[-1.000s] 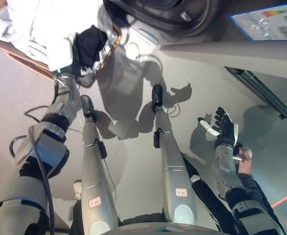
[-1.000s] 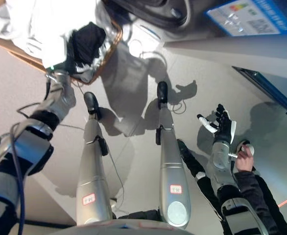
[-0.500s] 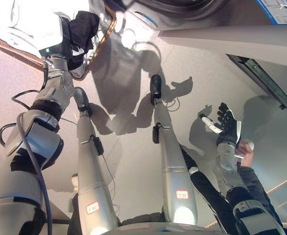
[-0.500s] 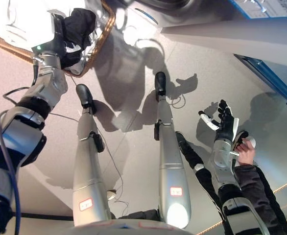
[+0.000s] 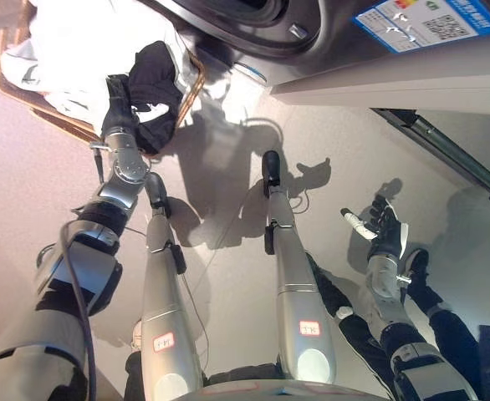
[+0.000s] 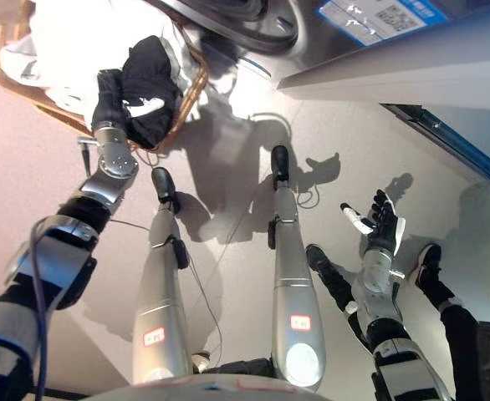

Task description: Put the clothes in the basket into the washing machine.

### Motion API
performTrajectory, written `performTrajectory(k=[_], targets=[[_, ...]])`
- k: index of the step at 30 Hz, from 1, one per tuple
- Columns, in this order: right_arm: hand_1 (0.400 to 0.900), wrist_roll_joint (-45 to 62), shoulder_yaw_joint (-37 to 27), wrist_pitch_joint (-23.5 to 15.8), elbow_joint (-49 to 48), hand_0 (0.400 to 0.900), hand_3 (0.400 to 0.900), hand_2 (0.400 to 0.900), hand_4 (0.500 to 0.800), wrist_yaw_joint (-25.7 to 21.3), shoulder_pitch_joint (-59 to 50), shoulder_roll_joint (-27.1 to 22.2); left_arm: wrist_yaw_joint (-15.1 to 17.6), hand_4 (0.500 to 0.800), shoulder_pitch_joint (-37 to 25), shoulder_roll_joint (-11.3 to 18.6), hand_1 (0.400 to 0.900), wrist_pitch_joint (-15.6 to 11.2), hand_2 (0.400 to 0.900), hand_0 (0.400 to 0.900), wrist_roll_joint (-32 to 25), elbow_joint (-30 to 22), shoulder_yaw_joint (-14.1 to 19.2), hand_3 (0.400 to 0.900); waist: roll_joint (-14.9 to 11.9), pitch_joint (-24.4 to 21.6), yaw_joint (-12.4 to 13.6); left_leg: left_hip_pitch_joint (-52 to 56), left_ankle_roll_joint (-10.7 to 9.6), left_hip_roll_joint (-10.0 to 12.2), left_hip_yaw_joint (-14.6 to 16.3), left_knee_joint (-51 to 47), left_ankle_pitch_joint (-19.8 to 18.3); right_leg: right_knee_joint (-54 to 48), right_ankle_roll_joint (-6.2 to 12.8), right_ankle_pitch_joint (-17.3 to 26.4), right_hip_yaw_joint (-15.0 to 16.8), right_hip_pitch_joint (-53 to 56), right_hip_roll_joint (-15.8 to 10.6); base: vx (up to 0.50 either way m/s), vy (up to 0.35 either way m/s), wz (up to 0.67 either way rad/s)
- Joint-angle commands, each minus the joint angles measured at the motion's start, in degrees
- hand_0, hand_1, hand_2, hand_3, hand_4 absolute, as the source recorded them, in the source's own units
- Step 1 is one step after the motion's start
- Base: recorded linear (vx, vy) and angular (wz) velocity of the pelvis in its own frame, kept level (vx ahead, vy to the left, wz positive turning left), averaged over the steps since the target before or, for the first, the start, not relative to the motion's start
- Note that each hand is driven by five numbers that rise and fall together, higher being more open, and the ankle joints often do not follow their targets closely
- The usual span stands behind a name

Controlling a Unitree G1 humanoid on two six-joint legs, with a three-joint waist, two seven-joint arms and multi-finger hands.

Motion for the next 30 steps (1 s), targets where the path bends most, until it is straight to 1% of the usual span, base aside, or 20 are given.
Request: performTrajectory(k=[1,2,3,4,5,8,11,12,13,18,22,24,26,30], targets=[[0.900,4.1,-4.5,0.2,0.4,0.900,0.900,0.900,0.800,-0.1,5.9,-4.8,-6.9,0.500,-0.2,-2.7,0.400,-9.6,0.400,0.400,-15.6,-5.3,5.3,0.400,5.0,-3.9,-0.3,-1.4,0.3,0.3,-2.3,-0.3,0.0,-2.5,1.25,-0.1,-0.5,3.4,-1.6,0.04,-0.008,-0.05],[0.900,4.1,-4.5,0.2,0.4,0.900,0.900,0.900,0.800,-0.1,5.9,-4.8,-7.0,0.500,-0.2,-2.7,0.400,-9.6,0.400,0.400,-15.7,-5.2,5.4,0.400,5.0,-3.8,-0.3,-1.3,0.2,0.3,-2.3,-0.3,0.0,-2.6,1.25,-0.1,-0.5,3.5,-1.6,0.06,-0.007,-0.08],[0.900,4.8,-4.7,0.9,1.5,0.900,0.900,0.900,0.800,0.6,5.5,-4.7,-9.9,0.500,-0.4,-3.8,0.400,-10.2,0.400,0.400,-22.0,-6.1,6.7,0.400,5.5,-4.3,-0.3,0.5,0.1,0.3,-2.1,-0.6,-0.2,-2.8,1.26,-0.4,-0.4,5.3,-1.8,0.06,-0.002,-0.07],[0.900,4.9,-4.6,1.1,2.0,0.900,0.900,0.900,0.800,0.9,5.3,-4.8,-11.2,0.500,-0.9,-4.2,0.400,-10.4,0.400,0.400,-24.6,-5.8,7.4,0.400,5.7,-4.6,-0.5,1.5,0.1,0.4,-2.0,-0.8,-0.3,-3.0,1.27,-0.5,-0.2,6.1,-1.8,0.08,-0.008,-0.08],[0.900,5.4,-4.7,1.4,2.7,0.900,0.900,0.900,0.800,1.2,4.9,-4.8,-12.1,0.500,-1.7,-4.5,0.400,-10.6,0.400,0.400,-26.6,-5.6,7.8,0.400,5.8,-4.9,-0.5,2.4,0.0,0.4,-1.8,-1.2,-0.3,-3.3,1.32,-0.5,-0.2,7.0,-1.8,0.06,-0.008,-0.05],[0.900,5.5,-4.2,2.0,3.3,0.900,0.900,0.900,0.800,1.9,4.7,-4.9,-13.3,0.500,-5.4,-4.8,0.400,-10.8,0.400,0.400,-30.1,-5.9,7.5,0.400,6.3,-5.4,-0.9,4.4,-0.2,0.5,-1.5,-2.8,0.2,-4.4,1.50,-0.4,-0.2,8.7,-2.0,0.05,-0.015,-0.03],[0.900,5.9,-3.5,2.3,3.7,0.900,0.900,0.900,0.800,2.6,4.8,-5.0,-14.1,0.500,-10.9,-4.2,0.400,-10.5,0.400,0.400,-31.4,-3.4,6.2,0.400,6.6,-6.0,-1.4,6.2,-0.6,0.9,-1.4,-5.8,1.5,-5.7,1.66,-0.2,-0.5,10.0,-2.0,0.06,-0.025,0.02],[0.900,6.2,-3.4,2.2,3.8,0.900,0.900,0.900,0.800,2.7,4.9,-5.0,-14.3,0.500,-12.4,-4.3,0.400,-10.7,0.400,0.400,-32.3,-2.7,6.3,0.400,6.6,-6.1,-1.5,6.8,-0.8,0.9,-1.5,-6.9,2.1,-6.2,1.75,0.0,-0.7,10.5,-1.9,0.04,-0.015,0.01],[0.900,6.2,-3.4,2.2,3.8,0.900,0.900,0.900,0.800,2.7,4.8,-5.0,-14.4,0.500,-12.5,-4.3,0.400,-10.7,0.400,0.400,-32.4,-2.7,6.3,0.400,6.6,-6.1,-1.5,6.9,-0.8,0.9,-1.5,-7.0,2.1,-6.2,1.75,0.0,-0.7,10.5,-1.9,0.05,-0.021,0.03],[0.900,7.6,-3.5,1.9,4.8,0.900,0.900,0.900,0.800,2.8,5.0,-4.8,-15.0,0.500,-18.3,-3.9,0.400,-11.3,0.400,0.400,-36.9,-0.5,6.8,0.400,6.7,-7.4,-2.0,10.1,-1.8,1.9,-1.2,-14.3,5.4,-8.9,2.43,1.0,-1.6,12.6,-1.4,0.07,-0.022,-0.01],[0.900,8.4,-4.0,1.6,5.0,0.900,0.900,0.900,0.800,2.7,6.2,-4.4,-16.2,0.500,-20.4,-4.0,0.400,-11.3,0.400,0.400,-39.4,0.8,6.7,0.400,6.7,-8.7,-2.9,10.3,-2.3,2.5,-1.2,-14.8,5.1,-9.2,2.64,1.1,-1.5,13.1,-1.1,0.07,-0.026,0.02],[0.900,8.7,-4.1,1.4,4.8,0.900,0.900,0.900,0.800,2.6,6.7,-4.3,-16.9,0.500,-21.6,-4.8,0.400,-11.7,0.400,0.400,-42.0,1.2,7.2,0.400,6.7,-9.3,-3.4,10.2,-2.4,2.6,-0.8,-14.8,5.2,-9.4,2.63,1.5,-0.9,12.7,-0.9,0.07,-0.015,-0.11],[0.900,8.9,-4.2,1.4,4.7,0.900,0.900,0.900,0.800,2.6,6.9,-4.3,-17.2,0.500,-22.0,-5.1,0.400,-11.7,0.400,0.400,-42.8,1.5,7.3,0.400,6.7,-9.6,-3.6,10.0,-2.5,2.7,-0.8,-14.8,5.1,-9.7,2.68,1.7,-0.8,12.5,-0.9,0.04,-0.002,-0.08],[0.900,8.8,-4.0,1.4,3.1,0.900,0.900,0.900,0.800,2.4,7.7,-3.7,-18.0,0.500,-23.1,-5.8,0.400,-12.1,0.400,0.400,-45.3,-0.1,7.3,0.400,6.9,-10.1,-4.3,9.6,-2.6,3.1,-0.3,-14.8,4.6,-9.6,2.77,1.3,-0.3,11.7,-0.6,0.07,-0.008,-0.13]])
